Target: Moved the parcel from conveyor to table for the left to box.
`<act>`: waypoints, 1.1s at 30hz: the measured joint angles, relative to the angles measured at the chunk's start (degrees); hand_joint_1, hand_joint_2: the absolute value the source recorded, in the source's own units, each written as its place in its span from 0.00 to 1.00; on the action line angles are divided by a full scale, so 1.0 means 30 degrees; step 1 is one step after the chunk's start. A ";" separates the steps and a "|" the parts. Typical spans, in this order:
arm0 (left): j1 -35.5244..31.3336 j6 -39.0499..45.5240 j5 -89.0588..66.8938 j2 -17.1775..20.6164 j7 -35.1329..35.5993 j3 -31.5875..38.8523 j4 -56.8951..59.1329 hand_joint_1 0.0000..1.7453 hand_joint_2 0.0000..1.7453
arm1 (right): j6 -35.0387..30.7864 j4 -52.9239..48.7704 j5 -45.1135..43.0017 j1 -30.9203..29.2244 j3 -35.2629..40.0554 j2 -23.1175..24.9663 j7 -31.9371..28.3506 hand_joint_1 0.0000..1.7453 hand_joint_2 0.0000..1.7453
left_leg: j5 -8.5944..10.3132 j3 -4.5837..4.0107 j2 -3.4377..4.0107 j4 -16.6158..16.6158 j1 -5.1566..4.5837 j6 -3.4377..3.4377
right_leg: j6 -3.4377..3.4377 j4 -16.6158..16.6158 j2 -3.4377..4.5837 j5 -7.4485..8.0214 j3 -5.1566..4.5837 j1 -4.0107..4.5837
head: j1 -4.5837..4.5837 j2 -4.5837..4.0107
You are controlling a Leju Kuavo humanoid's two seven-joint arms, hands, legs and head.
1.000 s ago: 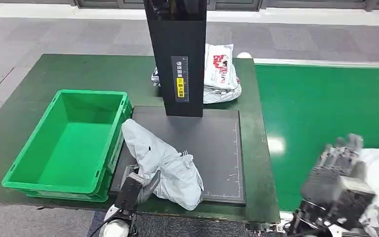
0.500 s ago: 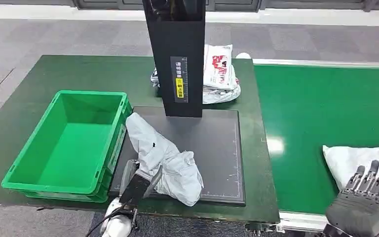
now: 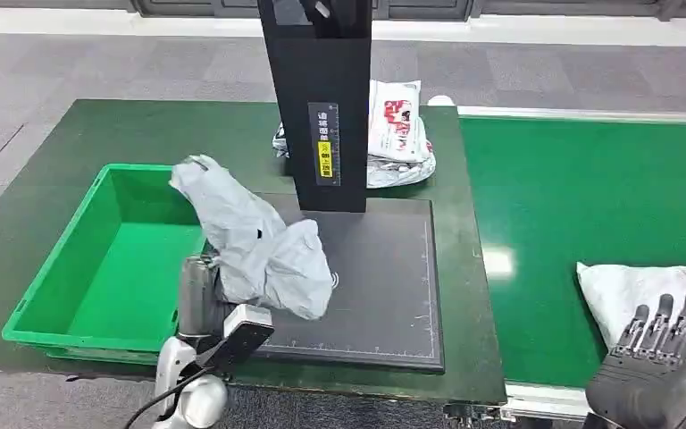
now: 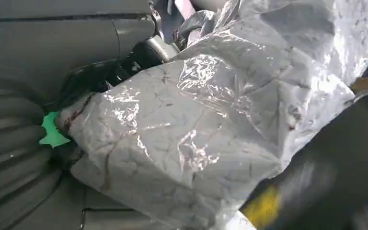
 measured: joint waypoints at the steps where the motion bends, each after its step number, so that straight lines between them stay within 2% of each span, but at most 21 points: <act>1: -0.0055 0.0802 -0.1015 0.0102 0.0393 0.0000 -0.0737 1.00 1.00 | 0.0177 0.0000 0.0131 -0.0007 -0.0095 0.0095 0.0125 0.00 1.00 | 0.0000 0.0001 -0.0001 -0.0001 0.0000 0.0000 | 0.0000 0.0000 -0.0001 0.0000 0.0002 0.0001 | 0.0000 0.0000; 7: -0.0323 0.3225 -0.5861 0.0693 0.2573 0.0879 -0.3557 1.00 1.00 | 0.1291 0.0131 0.0263 -0.0338 -0.0453 0.0533 0.0496 0.00 1.00 | 0.0004 0.0005 -0.0007 -0.0004 0.0001 -0.0002 | -0.0001 0.0000 -0.0002 -0.0008 0.0014 0.0002 | 0.0000 0.0000; 15: -0.1693 0.3232 -0.9271 0.0940 0.4167 0.3750 -0.4362 1.00 1.00 | 0.1641 0.0189 0.0838 -0.0317 -0.1268 0.1224 0.0708 0.00 1.00 | 0.0011 0.0009 -0.0019 -0.0003 0.0000 -0.0002 | 0.0000 0.0000 -0.0007 -0.0008 0.0014 0.0001 | 0.0000 0.0000; 20: -0.2964 0.1892 -1.2021 0.1501 0.6586 0.4647 -0.3249 1.00 1.00 | 0.1830 0.0182 0.1072 -0.0337 -0.1553 0.1553 0.0853 0.00 1.00 | 0.0015 0.0010 -0.0020 -0.0003 0.0000 -0.0004 | -0.0001 0.0001 -0.0007 -0.0007 0.0016 0.0002 | 0.0000 0.0000; 24: -0.3537 0.1622 -1.2065 0.1830 0.7040 0.4991 -0.2547 1.00 1.00 | 0.1881 0.0182 0.1233 -0.0336 -0.1604 0.1684 0.0868 0.00 1.00 | 0.0028 0.0013 -0.0011 -0.0003 0.0001 -0.0024 | -0.0007 0.0001 0.0001 -0.0001 0.0012 0.0003 | 0.0000 0.0000; 26: -0.3722 0.0449 -1.2072 0.2343 0.8233 0.5122 -0.2206 1.00 1.00 | 0.1946 0.0189 0.1254 -0.0347 -0.1611 0.1727 0.0919 0.00 1.00 | 0.0028 0.0017 -0.0016 -0.0003 -0.0001 -0.0024 | -0.0007 0.0001 0.0001 -0.0003 0.0008 0.0003 | 0.0000 0.0000; 28: -0.4216 -0.1872 -1.2072 0.3567 1.2142 0.4508 -0.1555 1.00 1.00 | 0.2012 0.0182 0.1327 -0.0343 -0.1618 0.1757 0.0992 0.00 1.00 | 0.0032 0.0023 0.0013 -0.0001 0.0003 -0.0031 | -0.0014 0.0000 0.0019 0.0001 -0.0031 0.0010 | 0.0007 0.0000; 30: -0.5263 -0.4860 -1.2072 0.5379 1.5737 0.2780 -0.0140 1.00 1.00 | 0.2041 0.0182 0.1517 -0.0338 -0.1618 0.1764 0.1079 0.00 1.00 | 0.0043 0.0016 0.0003 -0.0003 0.0008 -0.0043 | -0.0027 0.0000 0.0008 0.0011 -0.0031 0.0012 | -0.0015 0.0000; 33: -0.6828 -0.7940 -1.2072 0.6658 1.6212 0.0945 0.2308 1.00 1.00 | 0.2165 0.0182 0.1611 -0.0370 -0.1618 0.1778 0.1123 0.00 1.00 | 0.0084 0.0008 -0.0060 -0.0006 0.0029 -0.0060 | -0.0034 0.0002 -0.0033 0.0008 0.0006 0.0041 | 0.0007 0.0000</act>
